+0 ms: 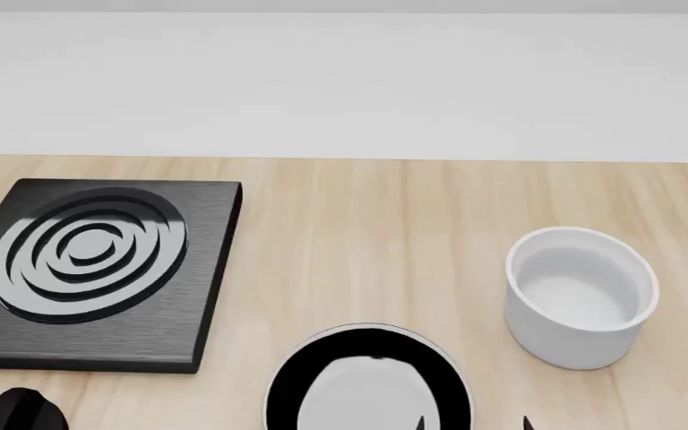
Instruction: Put the frying pan on the cabinet shelf.
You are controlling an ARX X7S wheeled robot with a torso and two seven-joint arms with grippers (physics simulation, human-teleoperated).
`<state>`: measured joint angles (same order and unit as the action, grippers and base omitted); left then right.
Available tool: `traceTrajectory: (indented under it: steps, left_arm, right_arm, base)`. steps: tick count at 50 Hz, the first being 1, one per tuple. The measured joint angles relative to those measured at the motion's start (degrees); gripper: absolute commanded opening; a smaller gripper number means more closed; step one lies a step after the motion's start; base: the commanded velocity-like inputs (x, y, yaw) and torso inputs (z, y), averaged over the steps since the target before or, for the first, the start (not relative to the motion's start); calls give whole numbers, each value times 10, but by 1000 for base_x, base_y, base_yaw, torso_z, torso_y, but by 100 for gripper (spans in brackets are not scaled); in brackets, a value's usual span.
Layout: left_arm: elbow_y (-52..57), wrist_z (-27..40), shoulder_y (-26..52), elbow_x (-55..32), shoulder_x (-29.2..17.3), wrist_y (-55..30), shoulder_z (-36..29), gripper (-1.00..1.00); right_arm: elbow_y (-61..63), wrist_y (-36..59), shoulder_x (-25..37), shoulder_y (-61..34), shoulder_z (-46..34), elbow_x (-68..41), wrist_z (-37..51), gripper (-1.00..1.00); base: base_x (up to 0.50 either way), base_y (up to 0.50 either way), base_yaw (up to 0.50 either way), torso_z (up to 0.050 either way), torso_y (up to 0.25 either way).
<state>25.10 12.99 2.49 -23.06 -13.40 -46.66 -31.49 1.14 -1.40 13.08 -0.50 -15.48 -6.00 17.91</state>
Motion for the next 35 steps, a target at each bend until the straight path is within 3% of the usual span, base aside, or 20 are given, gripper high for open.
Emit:
traceTrajectory:
  steps: [27,28,35]
  left_arm:
    - [-51,2,18,-35,16,-29,13,100]
    - [-51,2,18,-35,15,-29,13,-100]
    - [-51,3,19,-29,14,-29,7,-100]
  right_arm:
    - [0,1,5,-1,-7,-5,8,100]
    - [0,1,6,-1,-7,-5,8,100]
    - [1,1,7,-1,-9,-7,10,100]
  base:
    - [0,0,0,0,0]
    - [0,0,0,0,0]
    - [0,0,0,0,0]
